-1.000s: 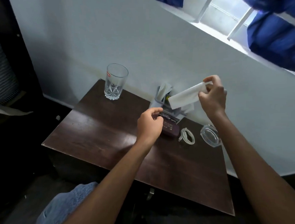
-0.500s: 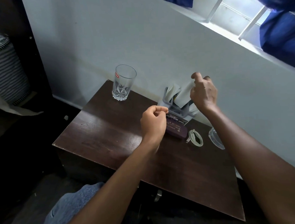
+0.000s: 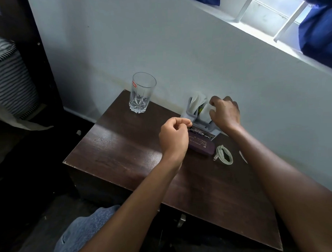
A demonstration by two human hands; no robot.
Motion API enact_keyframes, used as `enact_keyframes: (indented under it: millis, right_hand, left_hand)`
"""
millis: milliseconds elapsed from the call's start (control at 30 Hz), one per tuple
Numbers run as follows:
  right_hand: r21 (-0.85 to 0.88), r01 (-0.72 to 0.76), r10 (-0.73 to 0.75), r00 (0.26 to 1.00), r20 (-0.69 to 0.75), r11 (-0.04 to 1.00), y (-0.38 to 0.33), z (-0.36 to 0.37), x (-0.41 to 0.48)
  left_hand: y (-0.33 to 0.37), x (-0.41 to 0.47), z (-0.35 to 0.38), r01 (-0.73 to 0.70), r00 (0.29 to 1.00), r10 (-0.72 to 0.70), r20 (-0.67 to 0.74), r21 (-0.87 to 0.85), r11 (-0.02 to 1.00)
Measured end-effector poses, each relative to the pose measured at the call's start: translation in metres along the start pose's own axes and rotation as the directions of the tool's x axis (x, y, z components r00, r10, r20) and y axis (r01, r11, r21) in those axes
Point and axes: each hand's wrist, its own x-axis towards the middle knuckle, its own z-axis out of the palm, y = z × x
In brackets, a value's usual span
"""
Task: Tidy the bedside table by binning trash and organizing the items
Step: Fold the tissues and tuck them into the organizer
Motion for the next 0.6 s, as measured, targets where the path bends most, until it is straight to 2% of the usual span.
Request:
enact_keyframes:
  millis: [233,600]
  right_hand:
    - [-0.029,0.017,-0.017,1.000,0.016,0.999,0.0057,0.0095,0.0059]
    - [0.081,-0.062,0.065,0.998,-0.027,0.995,0.0094,0.0072,0.0029]
  left_hand:
    - [-0.0007,0.0005,-0.0006,0.010,1.000,-0.011,-0.018,-0.035,0.999]
    - [-0.0022,0.0016,-0.0015,0.018,0.999,-0.020,-0.027,-0.044,0.999]
